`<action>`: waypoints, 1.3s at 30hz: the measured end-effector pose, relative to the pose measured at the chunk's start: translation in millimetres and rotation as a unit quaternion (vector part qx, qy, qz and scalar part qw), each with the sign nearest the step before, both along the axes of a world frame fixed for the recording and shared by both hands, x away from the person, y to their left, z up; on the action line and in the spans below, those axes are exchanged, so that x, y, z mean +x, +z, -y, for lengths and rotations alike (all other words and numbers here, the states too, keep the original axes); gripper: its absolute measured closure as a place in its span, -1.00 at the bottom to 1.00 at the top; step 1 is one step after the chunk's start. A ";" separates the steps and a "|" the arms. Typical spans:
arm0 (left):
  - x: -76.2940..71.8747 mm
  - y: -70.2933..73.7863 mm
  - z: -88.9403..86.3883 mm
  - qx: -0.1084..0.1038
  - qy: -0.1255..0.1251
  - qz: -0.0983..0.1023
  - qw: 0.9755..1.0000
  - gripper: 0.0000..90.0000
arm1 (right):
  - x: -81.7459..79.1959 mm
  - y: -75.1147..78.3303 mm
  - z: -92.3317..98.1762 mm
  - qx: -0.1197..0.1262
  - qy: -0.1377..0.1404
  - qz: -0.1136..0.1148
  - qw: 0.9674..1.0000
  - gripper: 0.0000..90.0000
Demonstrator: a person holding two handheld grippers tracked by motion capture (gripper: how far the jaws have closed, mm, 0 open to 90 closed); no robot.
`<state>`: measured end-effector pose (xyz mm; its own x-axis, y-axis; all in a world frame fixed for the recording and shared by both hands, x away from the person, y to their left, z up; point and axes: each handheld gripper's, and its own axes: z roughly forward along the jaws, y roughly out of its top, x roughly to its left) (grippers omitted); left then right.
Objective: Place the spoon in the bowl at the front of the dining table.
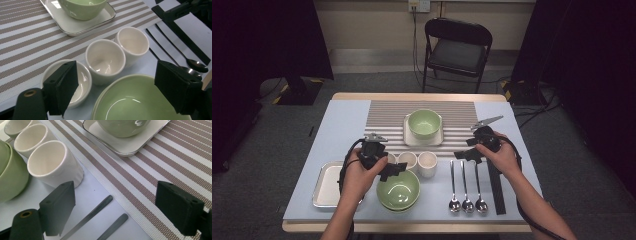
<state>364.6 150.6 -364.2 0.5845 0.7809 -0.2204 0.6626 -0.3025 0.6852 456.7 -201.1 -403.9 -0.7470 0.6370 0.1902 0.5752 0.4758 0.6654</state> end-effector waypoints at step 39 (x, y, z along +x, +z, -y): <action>6.1 2.7 39.8 -0.009 -0.035 0.001 0.999 -0.59 | -6.8 -7.7 9.6 0.000 0.005 -0.001 1.000 -0.65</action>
